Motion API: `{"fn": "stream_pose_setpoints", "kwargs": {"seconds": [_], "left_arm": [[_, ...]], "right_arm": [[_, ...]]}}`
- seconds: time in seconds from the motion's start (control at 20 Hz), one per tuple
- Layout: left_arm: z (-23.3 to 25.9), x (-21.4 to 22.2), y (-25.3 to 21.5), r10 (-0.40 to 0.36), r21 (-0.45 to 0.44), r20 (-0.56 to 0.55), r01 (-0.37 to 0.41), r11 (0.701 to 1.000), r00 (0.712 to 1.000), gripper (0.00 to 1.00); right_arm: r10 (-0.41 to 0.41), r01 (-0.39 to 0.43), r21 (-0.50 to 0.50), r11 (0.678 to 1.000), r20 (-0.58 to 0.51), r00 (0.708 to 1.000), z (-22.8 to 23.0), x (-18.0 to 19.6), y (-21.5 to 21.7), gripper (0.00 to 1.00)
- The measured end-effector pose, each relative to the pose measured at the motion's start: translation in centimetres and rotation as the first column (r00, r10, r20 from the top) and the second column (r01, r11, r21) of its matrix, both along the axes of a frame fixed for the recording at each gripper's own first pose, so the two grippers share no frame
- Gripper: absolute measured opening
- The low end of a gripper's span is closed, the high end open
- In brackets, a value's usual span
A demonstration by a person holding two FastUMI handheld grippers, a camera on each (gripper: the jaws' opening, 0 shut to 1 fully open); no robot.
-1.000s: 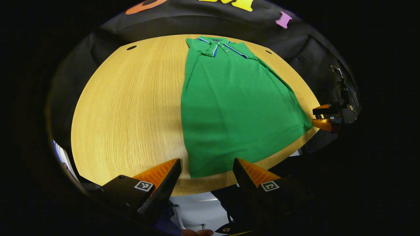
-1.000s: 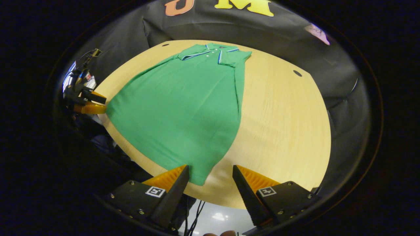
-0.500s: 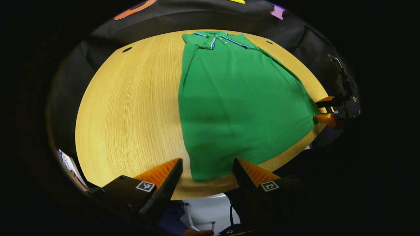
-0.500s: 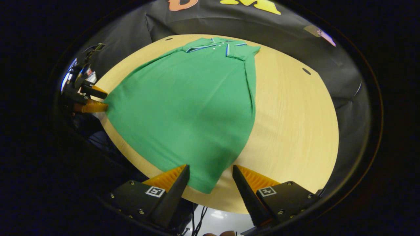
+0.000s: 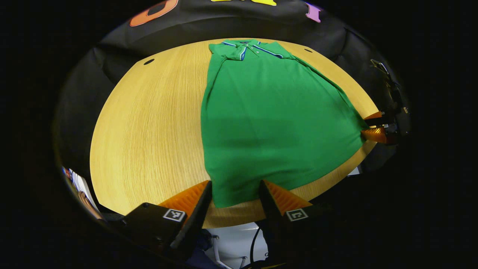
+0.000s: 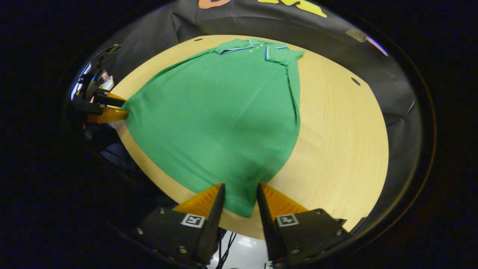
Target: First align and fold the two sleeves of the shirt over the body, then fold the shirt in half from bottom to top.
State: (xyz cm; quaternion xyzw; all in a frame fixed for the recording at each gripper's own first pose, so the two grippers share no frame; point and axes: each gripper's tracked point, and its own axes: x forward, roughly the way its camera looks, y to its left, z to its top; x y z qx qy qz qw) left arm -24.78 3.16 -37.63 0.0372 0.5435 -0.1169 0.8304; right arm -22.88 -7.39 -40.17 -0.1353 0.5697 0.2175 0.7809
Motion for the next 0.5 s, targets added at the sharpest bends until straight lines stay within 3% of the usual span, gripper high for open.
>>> {"fn": "stream_pose_setpoints", "kwargs": {"seconds": [0.05, 0.1, 0.15, 0.2, 0.25, 0.3, 0.4, 0.5], "left_arm": [[0.1, 0.1, -0.2, -0.008, -0.003, 0.005, 0.008, 1.000, 1.000, 0.76], [0.1, 0.2, -0.4, -0.013, -0.006, 0.010, 0.013, 1.000, 1.000, 0.61], [0.0, 0.2, -0.2, -0.004, -0.010, 0.014, 0.004, 1.000, 1.000, 0.56], [0.2, 0.2, 0.1, 0.019, -0.024, 0.017, -0.019, 1.000, 1.000, 0.37], [0.3, 0.3, 0.2, 0.047, -0.043, 0.014, -0.046, 0.998, 0.999, 0.35], [0.5, 0.4, 0.0, 0.066, -0.069, 0.006, -0.065, 0.995, 0.998, 0.20], [0.6, 0.6, -0.7, 0.104, -0.140, -0.027, -0.107, 0.984, 0.994, 0.08], [0.8, 0.5, -1.7, 0.139, -0.214, -0.075, -0.152, 0.965, 0.987, 0.04]], "right_arm": [[0.005, -0.005, 0.004, 1.000, -0.002, 1.000, 0.1, -0.1, 0.2, 0.45], [0.012, -0.012, 0.000, 1.000, -0.001, 1.000, 0.1, -0.1, 0.5, 0.36], [0.017, -0.017, -0.002, 1.000, 0.000, 1.000, 0.1, -0.1, 0.4, 0.29], [0.019, -0.019, 0.028, 0.999, 0.000, 1.000, 0.4, 0.0, 0.9, 0.28], [0.007, -0.007, 0.025, 1.000, -0.009, 1.000, -0.1, -0.2, 0.7, 0.29], [0.000, 0.000, 0.034, 0.999, -0.010, 1.000, 0.2, -0.1, 0.7, 0.03], [-0.006, 0.008, 0.059, 0.998, -0.019, 1.000, 0.4, 0.3, 1.1, 0.03], [-0.024, 0.027, 0.077, 0.997, -0.040, 0.999, 0.3, 0.2, 0.8, 0.01]]}}
